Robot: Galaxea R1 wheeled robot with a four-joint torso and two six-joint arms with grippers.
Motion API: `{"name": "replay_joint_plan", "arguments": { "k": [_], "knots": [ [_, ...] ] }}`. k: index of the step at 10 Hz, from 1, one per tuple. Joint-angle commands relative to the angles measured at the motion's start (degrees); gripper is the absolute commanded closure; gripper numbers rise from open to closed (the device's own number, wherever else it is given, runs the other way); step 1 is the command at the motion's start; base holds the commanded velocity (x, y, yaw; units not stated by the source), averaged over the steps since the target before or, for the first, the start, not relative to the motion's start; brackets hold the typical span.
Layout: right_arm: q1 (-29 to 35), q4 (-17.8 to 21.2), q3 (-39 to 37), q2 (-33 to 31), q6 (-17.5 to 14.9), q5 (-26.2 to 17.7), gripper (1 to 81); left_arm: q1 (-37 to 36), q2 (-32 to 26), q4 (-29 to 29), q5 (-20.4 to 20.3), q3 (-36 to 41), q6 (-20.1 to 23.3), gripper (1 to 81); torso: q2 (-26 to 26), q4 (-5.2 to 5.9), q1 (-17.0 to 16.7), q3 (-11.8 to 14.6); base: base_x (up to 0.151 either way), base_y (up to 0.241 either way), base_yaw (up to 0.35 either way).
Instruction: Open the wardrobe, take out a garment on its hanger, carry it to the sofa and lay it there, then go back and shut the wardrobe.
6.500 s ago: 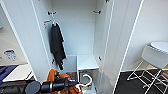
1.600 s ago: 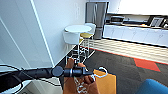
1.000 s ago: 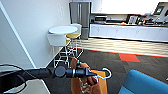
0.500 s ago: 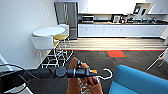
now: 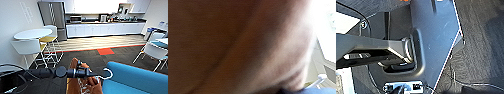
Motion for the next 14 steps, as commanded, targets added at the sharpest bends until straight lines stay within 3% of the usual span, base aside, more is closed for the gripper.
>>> {"name": "replay_joint_plan", "arguments": {
  "k": [1,14],
  "knots": [
    [0.4,0.1,0.0,-0.9,0.1,-3.2,1.0,-9.8,0.0,0.7,0.1,2.3,1.9,81.1,0.0,0.00,0.0,0.0,0.000,0.000,-0.313],
    [0.3,-0.2,0.0,-0.9,0.0,-3.1,1.0,-9.8,0.1,0.7,0.5,2.3,1.9,81.1,0.0,0.00,0.0,0.0,0.000,0.000,-0.339]
  ]
}}
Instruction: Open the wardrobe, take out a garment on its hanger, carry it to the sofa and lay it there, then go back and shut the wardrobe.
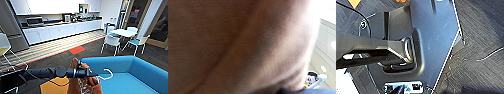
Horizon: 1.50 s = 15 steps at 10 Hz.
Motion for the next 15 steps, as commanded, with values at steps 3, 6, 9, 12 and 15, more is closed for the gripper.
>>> {"name": "replay_joint_plan", "arguments": {
  "k": [3,6,9,12,15],
  "knots": [
    [0.2,-0.2,0.3,-0.8,0.0,-3.1,1.0,-9.8,-0.5,0.7,0.1,2.6,1.9,81.1,0.0,0.00,0.0,0.0,0.000,0.000,-0.341],
    [0.2,-0.2,0.1,-0.5,0.0,-3.1,1.0,-9.8,-0.7,0.7,0.5,2.5,1.9,81.1,0.0,0.00,0.0,0.0,0.000,0.000,-0.342],
    [0.2,-0.2,0.1,-0.5,0.0,-3.1,1.0,-9.8,-0.8,0.7,0.5,2.5,2.0,81.1,0.0,0.00,0.0,0.0,0.000,0.000,-0.343],
    [0.2,-0.2,0.0,-0.5,0.0,-3.1,1.0,-9.8,-1.6,0.6,0.7,2.3,2.0,81.1,0.0,0.00,0.0,0.0,0.000,0.000,-0.345],
    [0.3,-0.2,-0.1,-0.3,0.0,-3.1,1.0,-9.7,-2.3,0.6,0.6,2.3,1.9,81.1,0.0,0.00,0.0,0.0,0.000,0.000,-0.346]
  ]
}}
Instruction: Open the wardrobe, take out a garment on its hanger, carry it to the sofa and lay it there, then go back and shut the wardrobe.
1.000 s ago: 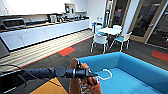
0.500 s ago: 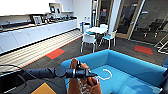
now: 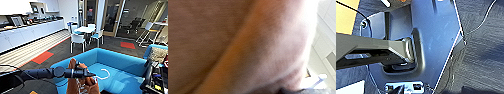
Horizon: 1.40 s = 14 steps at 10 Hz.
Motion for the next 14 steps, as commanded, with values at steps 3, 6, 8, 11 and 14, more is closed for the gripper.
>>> {"name": "replay_joint_plan", "arguments": {
  "k": [3,6,8,11,14],
  "knots": [
    [0.2,-0.2,0.0,-0.6,0.0,-3.2,1.0,-9.6,-0.2,0.5,-0.1,2.3,2.0,81.1,0.0,0.00,0.0,0.0,0.000,0.000,-0.345],
    [0.2,-0.2,0.0,-0.6,0.0,-3.2,1.0,-9.6,-0.2,0.4,-0.1,2.3,1.9,81.1,0.0,0.00,0.0,0.0,0.000,0.000,-0.329],
    [0.3,-0.2,0.0,-0.6,0.0,-3.3,1.0,-9.6,-0.1,0.4,-0.1,2.2,1.9,81.1,0.0,0.00,0.0,0.0,0.000,0.000,-0.257],
    [0.5,-0.2,0.2,-0.5,0.0,-3.3,1.0,-9.4,-0.3,0.5,-0.1,2.2,2.0,81.1,0.0,0.00,0.0,0.0,0.000,-0.023,-0.053],
    [0.5,-0.2,0.0,-0.2,-0.1,-3.3,1.0,-8.0,-1.0,0.5,-0.8,2.4,2.1,81.1,0.0,0.00,0.0,0.0,0.000,0.000,0.000]
  ]
}}
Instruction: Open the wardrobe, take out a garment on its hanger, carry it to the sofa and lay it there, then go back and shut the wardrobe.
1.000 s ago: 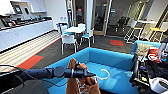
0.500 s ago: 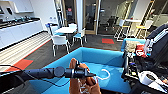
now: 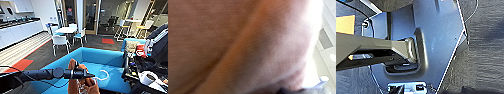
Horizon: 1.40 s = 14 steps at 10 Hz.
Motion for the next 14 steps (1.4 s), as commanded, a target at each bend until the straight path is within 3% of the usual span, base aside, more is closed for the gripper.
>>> {"name": "replay_joint_plan", "arguments": {
  "k": [1,6,14],
  "knots": [
    [0.4,-0.1,0.1,-0.9,-0.1,-3.2,1.0,-9.2,-0.7,0.5,-0.4,2.5,2.0,81.1,0.0,0.00,0.0,0.0,0.000,0.000,0.000],
    [0.4,-0.1,0.2,-0.8,-0.3,-3.2,1.0,-9.2,-0.7,0.6,-0.4,2.5,2.0,81.1,0.0,0.00,0.0,0.0,0.013,0.000,0.000],
    [0.1,-0.2,0.1,-0.8,-0.4,-3.1,1.0,-9.4,-0.5,0.5,-0.5,2.7,1.9,81.1,0.0,0.00,-0.1,0.0,0.107,0.000,0.000]
  ]
}}
